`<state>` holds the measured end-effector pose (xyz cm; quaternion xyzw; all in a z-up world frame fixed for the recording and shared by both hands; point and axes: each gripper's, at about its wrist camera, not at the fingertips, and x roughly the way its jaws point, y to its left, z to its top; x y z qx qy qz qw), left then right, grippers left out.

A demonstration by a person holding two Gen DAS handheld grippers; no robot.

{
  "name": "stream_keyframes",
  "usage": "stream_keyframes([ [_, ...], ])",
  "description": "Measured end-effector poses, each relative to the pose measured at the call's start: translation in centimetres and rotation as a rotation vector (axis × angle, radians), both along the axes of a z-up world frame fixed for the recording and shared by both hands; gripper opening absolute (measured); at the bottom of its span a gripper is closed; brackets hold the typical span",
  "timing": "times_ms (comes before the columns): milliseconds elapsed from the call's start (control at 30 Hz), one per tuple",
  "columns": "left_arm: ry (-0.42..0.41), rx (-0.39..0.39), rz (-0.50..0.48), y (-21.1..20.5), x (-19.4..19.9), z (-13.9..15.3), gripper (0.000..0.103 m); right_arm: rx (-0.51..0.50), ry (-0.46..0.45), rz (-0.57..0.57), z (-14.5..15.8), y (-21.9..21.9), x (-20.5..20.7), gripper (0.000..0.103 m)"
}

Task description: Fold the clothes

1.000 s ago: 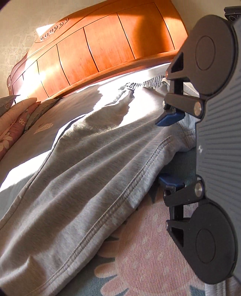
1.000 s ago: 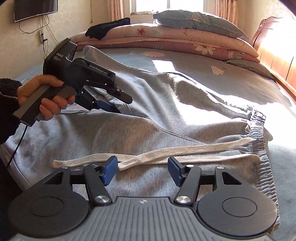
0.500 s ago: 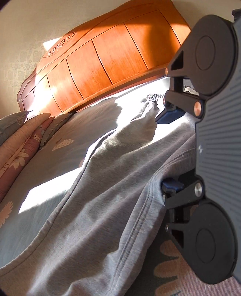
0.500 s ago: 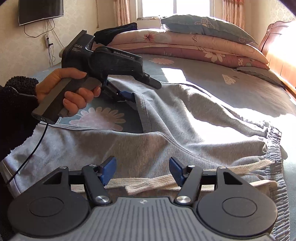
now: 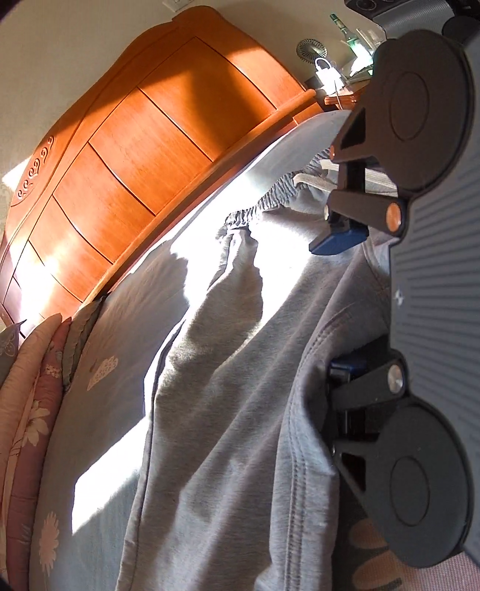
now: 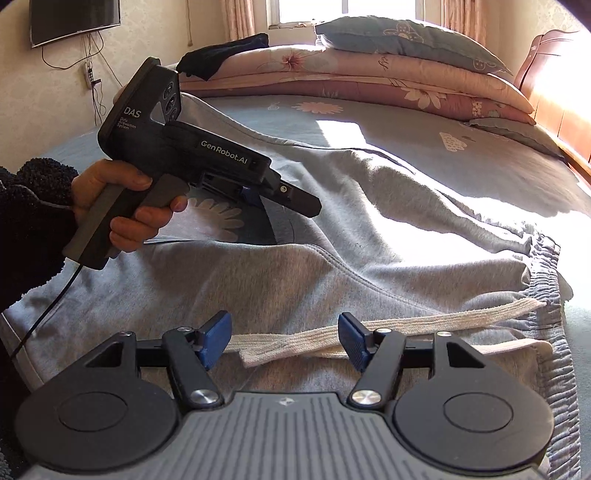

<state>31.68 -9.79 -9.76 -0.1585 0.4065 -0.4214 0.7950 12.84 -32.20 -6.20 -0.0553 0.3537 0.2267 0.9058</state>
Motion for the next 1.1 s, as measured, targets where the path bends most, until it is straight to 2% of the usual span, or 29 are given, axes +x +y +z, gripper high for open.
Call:
stream_keyframes([
  [67, 0.017, -0.033, 0.005, 0.0, 0.9, 0.9, 0.052, 0.003, 0.0, 0.009, 0.1, 0.1, 0.2, 0.068],
  [233, 0.047, -0.055, -0.009, -0.8, 2.4, 2.2, 0.054, 0.049, 0.003, 0.102, 0.6, 2.2, 2.2, 0.068],
  [400, 0.102, -0.1, 0.008, -1.5, 3.6, 2.8, 0.055, 0.026, 0.104, 0.12, -1.8, 4.1, 4.7, 0.068],
  [500, 0.112, -0.042, 0.017, -2.6, 3.8, 2.2, 0.057, 0.011, 0.117, 0.112, -2.1, 4.2, 4.6, 0.068],
  [600, 0.084, 0.019, 0.009, -2.7, 2.8, 1.6, 0.058, 0.006, 0.122, 0.105, -2.0, 4.1, 4.6, 0.068],
  [767, 0.046, 0.059, 0.025, 0.7, -0.3, 2.2, 0.067, 0.046, 0.089, 0.097, 0.0, 3.0, 5.3, 0.068],
  [833, 0.028, 0.082, 0.035, 2.6, -2.0, 2.4, 0.068, 0.062, 0.076, 0.094, 0.9, 2.5, 5.6, 0.063],
  [900, 0.008, 0.113, 0.048, 4.3, -3.7, 2.4, 0.068, 0.031, 0.057, 0.086, 1.2, 2.8, 6.7, 0.046],
  [967, -0.022, 0.18, 0.094, 6.3, -5.7, 2.0, 0.068, -0.029, 0.036, 0.084, 1.3, 3.3, 7.6, 0.037],
  [1033, -0.038, 0.24, 0.131, 7.8, -7.5, 1.4, 0.068, -0.142, -0.026, 0.081, 1.3, 4.5, 8.4, 0.036],
  [1100, -0.05, 0.262, 0.148, 8.6, -9.1, 1.0, 0.068, -0.286, -0.111, 0.084, 1.1, 6.0, 9.1, 0.037],
])
